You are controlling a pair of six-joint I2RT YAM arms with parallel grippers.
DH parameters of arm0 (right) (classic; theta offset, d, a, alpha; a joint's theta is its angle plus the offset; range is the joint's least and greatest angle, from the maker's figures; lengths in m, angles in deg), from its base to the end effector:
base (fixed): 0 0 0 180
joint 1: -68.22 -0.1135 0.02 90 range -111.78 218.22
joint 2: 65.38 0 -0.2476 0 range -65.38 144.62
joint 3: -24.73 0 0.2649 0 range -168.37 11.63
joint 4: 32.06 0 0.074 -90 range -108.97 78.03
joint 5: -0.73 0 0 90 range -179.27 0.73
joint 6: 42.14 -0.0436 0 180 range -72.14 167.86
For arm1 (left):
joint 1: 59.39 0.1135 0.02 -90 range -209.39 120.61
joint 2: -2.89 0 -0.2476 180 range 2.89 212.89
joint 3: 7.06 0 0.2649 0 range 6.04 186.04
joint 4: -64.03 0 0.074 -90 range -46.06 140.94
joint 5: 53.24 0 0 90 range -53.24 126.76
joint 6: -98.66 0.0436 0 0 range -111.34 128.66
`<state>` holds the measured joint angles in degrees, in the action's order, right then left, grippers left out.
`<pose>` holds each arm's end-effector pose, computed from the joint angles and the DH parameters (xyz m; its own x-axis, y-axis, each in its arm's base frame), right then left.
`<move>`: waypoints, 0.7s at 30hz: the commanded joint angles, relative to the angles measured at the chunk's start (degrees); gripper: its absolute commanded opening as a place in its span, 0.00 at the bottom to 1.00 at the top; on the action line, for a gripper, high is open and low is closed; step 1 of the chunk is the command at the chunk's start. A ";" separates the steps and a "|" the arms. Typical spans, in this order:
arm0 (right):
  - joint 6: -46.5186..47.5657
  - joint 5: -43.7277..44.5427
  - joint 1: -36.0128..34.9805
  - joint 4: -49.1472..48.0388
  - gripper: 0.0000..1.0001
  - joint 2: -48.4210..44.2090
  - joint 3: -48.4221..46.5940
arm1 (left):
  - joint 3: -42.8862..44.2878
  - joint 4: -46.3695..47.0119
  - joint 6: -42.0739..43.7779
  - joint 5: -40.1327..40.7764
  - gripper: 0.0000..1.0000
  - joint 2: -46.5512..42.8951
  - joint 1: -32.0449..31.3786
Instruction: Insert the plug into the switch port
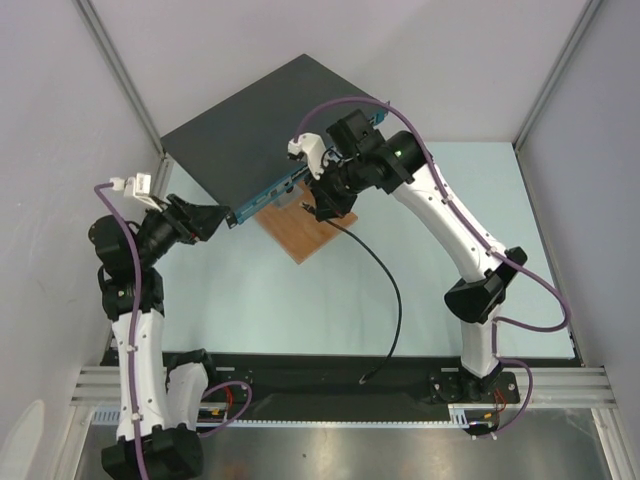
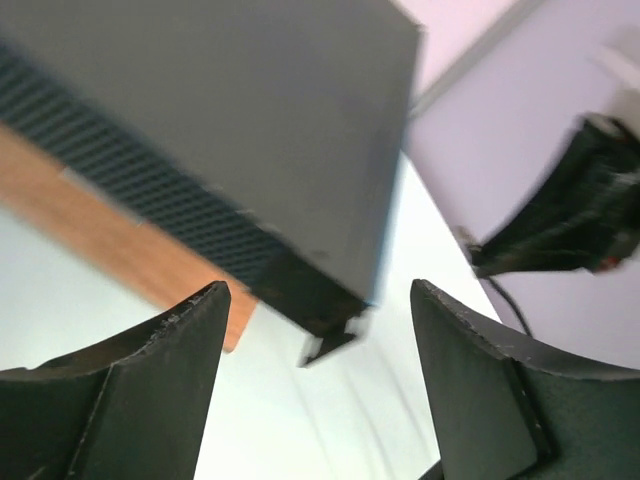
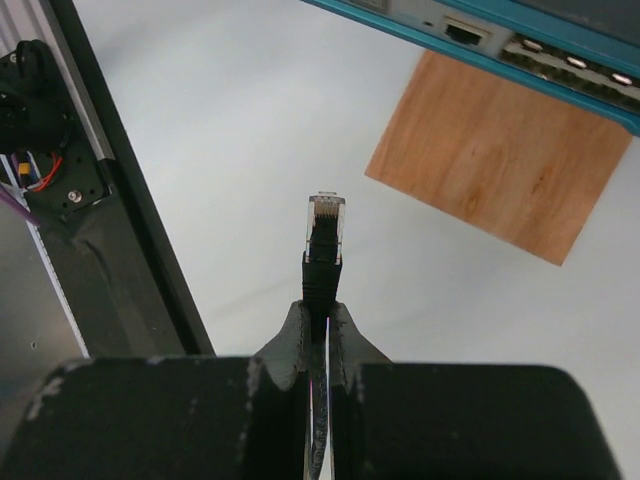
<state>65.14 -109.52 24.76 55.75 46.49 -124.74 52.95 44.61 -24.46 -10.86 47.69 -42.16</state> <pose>0.2768 0.2831 0.4166 -0.2931 -0.6617 -0.6901 -0.9354 0.3478 0.0639 0.2035 0.0294 0.3499 -0.3341 -0.4892 -0.8056 0.3838 0.7101 -0.5903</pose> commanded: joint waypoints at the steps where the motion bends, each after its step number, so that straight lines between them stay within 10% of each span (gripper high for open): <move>1: 1.53 -1.09 -1.01 -1.94 0.00 -3.66 0.84 | 3.26 6.06 -2.29 -9.06 0.77 -2.17 0.26; 21: 11.02 8.11 -12.87 -14.86 0.00 -13.08 10.16 | 19.26 -9.32 4.48 -1.87 0.69 13.38 -27.95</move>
<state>74.80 -105.15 12.39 43.64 36.40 -114.58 70.31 36.37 -19.85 -13.81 60.19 -68.23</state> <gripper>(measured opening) 0.044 0.699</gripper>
